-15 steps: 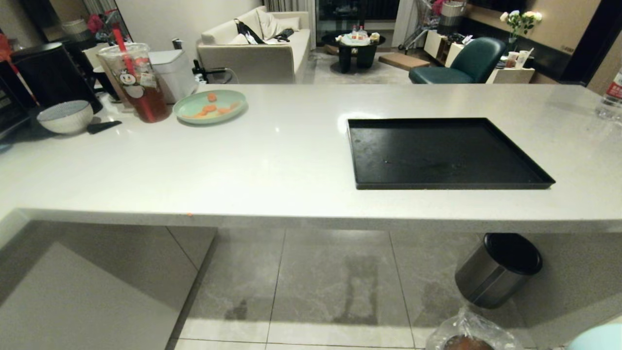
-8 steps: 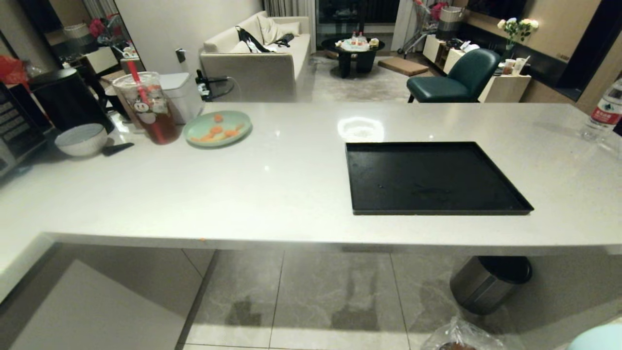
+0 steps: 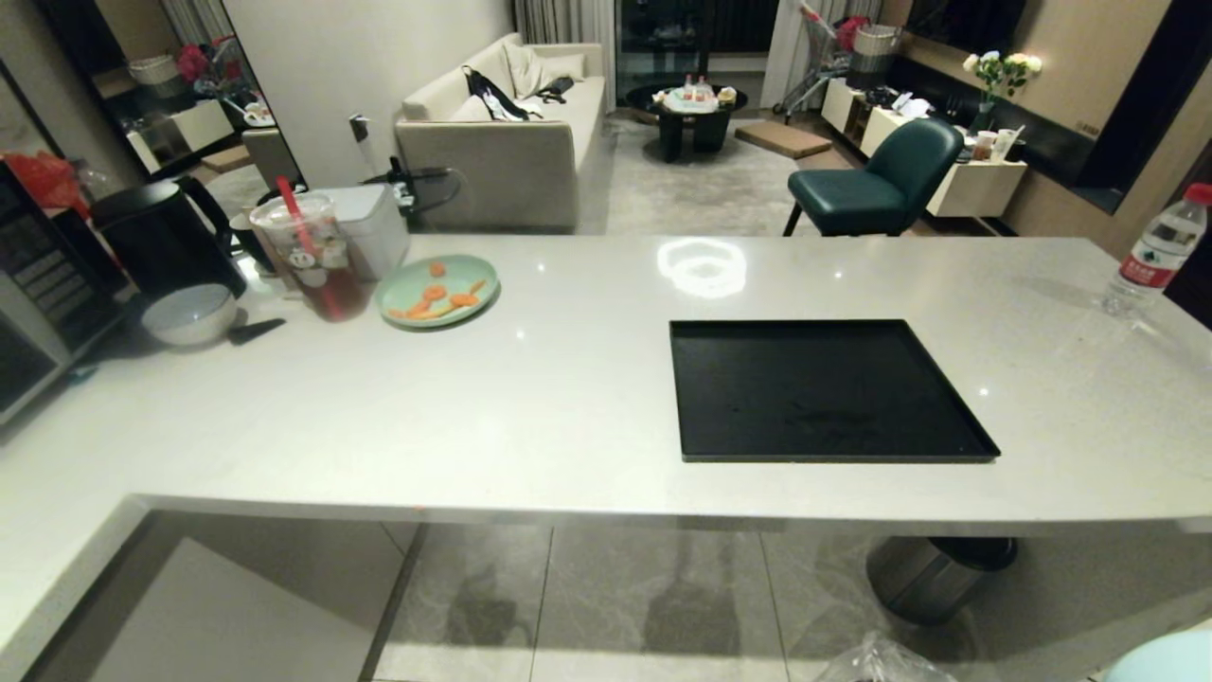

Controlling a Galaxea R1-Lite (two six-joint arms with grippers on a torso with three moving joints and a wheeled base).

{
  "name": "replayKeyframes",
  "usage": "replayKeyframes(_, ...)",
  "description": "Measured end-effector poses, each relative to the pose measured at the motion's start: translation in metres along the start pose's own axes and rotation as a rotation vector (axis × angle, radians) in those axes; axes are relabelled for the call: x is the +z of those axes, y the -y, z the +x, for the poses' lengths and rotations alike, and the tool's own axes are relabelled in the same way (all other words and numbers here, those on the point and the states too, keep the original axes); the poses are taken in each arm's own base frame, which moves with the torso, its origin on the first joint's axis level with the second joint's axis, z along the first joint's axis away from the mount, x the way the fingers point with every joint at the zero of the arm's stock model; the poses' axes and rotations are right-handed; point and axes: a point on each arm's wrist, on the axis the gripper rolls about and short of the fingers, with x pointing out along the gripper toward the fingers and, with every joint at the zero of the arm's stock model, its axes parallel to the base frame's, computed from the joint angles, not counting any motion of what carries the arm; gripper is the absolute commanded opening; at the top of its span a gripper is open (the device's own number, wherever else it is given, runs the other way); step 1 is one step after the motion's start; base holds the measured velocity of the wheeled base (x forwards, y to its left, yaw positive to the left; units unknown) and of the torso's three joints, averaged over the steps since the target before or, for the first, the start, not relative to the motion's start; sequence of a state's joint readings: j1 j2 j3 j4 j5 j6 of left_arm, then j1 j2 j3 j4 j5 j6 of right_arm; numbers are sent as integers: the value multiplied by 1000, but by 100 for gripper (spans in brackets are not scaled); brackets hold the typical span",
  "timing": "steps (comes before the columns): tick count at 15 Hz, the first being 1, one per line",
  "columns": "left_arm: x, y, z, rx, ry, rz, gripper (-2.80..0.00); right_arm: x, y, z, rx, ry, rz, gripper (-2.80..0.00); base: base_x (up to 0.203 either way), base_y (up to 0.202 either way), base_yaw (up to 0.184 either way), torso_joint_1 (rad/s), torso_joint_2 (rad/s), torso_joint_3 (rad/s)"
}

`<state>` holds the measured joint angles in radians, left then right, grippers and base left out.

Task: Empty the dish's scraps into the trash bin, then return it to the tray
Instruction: Put the bowl back to the table

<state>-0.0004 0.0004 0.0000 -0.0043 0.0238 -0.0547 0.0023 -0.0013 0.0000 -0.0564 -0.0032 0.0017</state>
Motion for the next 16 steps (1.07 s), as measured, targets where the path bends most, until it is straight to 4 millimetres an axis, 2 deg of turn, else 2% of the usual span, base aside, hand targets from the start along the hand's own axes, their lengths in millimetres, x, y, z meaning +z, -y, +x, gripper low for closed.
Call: replayKeyframes(16, 0, 0, 0, 0, 0, 0, -280, 0, 0, 0, 0, 0, 0, -280, 0, 0, 0, 148, -338, -195)
